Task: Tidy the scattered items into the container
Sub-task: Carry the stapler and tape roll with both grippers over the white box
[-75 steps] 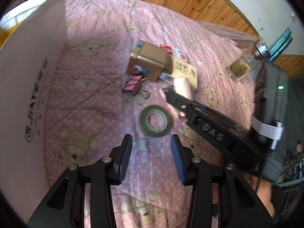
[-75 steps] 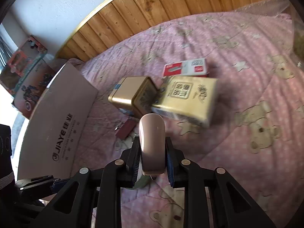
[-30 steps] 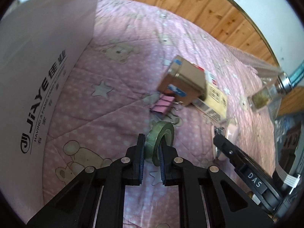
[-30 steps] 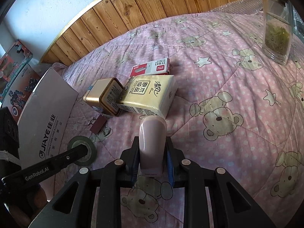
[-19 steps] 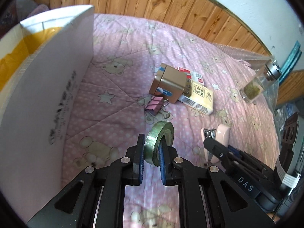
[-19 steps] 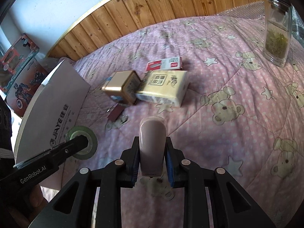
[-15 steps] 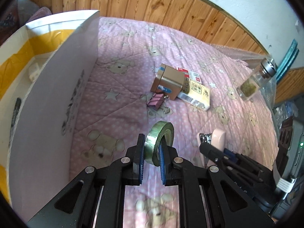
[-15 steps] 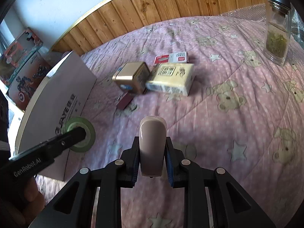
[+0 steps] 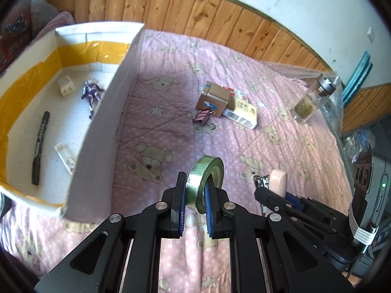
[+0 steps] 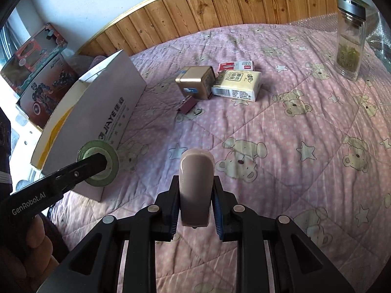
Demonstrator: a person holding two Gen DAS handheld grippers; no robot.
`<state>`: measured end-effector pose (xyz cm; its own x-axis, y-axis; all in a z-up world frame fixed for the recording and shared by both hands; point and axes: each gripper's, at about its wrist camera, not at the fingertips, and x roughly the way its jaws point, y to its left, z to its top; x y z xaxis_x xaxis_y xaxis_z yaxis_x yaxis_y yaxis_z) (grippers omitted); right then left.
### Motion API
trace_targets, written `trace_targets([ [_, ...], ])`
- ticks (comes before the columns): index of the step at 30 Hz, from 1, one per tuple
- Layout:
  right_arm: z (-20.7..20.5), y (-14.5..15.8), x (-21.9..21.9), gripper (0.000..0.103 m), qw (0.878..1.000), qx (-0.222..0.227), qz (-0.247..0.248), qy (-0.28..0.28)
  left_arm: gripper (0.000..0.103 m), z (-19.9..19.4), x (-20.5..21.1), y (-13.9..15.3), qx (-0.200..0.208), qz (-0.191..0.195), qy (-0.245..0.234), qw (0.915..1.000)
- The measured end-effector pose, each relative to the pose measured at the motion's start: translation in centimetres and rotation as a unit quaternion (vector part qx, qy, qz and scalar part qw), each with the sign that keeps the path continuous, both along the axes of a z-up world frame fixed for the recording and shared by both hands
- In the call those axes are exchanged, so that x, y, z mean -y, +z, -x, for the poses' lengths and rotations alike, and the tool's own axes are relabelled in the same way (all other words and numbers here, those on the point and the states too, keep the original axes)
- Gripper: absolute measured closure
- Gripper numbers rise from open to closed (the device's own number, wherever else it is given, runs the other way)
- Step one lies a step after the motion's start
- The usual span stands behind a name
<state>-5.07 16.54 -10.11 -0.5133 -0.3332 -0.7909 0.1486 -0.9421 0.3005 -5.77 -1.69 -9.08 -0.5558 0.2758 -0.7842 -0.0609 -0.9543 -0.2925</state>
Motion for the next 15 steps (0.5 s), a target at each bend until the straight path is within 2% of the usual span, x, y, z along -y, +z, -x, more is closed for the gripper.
trace_targets([
  [15,-3.9,4.4,4.3,0.078,0.998,-0.038,-0.011,0.045,0.090,-4.4,3.9,2.3,-0.024,-0.027,0.016,0.9992],
])
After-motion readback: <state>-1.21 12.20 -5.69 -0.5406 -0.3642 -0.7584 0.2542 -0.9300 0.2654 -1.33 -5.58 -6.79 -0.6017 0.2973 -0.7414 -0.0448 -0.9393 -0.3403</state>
